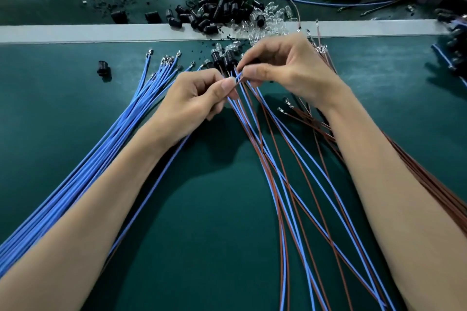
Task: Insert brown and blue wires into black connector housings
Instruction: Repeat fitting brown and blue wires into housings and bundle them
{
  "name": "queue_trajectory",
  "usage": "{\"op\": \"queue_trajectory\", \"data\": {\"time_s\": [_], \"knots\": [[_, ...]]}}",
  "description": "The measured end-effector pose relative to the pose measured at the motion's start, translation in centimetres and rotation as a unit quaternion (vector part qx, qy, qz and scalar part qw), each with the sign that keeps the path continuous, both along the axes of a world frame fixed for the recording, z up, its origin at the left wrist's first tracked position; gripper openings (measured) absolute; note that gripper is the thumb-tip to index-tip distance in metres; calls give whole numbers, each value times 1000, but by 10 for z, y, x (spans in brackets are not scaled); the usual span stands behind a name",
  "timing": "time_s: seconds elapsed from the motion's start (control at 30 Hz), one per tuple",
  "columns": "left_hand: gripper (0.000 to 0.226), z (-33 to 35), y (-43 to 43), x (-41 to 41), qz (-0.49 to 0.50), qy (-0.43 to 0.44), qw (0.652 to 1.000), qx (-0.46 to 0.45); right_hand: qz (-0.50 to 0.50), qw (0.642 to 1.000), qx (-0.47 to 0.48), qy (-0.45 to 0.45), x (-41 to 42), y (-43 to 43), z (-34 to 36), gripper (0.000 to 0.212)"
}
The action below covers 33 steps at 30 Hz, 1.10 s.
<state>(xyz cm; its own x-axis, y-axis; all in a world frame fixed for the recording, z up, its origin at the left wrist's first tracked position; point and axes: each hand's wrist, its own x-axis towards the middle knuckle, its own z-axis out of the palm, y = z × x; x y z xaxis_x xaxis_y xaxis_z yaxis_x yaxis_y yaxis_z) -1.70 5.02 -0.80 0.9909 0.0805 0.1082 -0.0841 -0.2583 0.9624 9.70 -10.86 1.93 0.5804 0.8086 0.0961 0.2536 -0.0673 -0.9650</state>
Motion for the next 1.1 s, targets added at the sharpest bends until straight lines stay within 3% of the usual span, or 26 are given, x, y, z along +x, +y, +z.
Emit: {"op": "queue_trajectory", "data": {"time_s": [0.1,0.17,0.27,0.33,0.4,0.53,0.67,0.87,1.1], "knots": [[32,1,-5,-2,-29,-2,1000,-5,-81,993,46,71,-3,13,-3,21],[31,2,-9,-4,-70,7,997,40,-130,988,16,80,-3,24,-5,28],[26,3,-11,-6,-86,14,988,124,-158,979,-106,-70,0,36,-6,22],[29,2,-10,-6,-53,3,992,118,-143,954,-166,-203,1,39,-5,22],[30,1,-8,-5,-7,-2,995,99,-127,932,-195,-279,0,39,-6,24],[24,0,-10,-4,33,-2,997,72,-190,930,-167,-268,10,35,-8,22],[18,0,-10,-4,36,4,997,64,-273,890,-198,-306,36,46,-8,25],[17,2,-9,-3,45,18,997,52,-180,879,-262,-355,37,93,-9,32],[17,4,-8,-3,50,14,998,45,-233,862,-287,-348,30,112,-16,18]]}}
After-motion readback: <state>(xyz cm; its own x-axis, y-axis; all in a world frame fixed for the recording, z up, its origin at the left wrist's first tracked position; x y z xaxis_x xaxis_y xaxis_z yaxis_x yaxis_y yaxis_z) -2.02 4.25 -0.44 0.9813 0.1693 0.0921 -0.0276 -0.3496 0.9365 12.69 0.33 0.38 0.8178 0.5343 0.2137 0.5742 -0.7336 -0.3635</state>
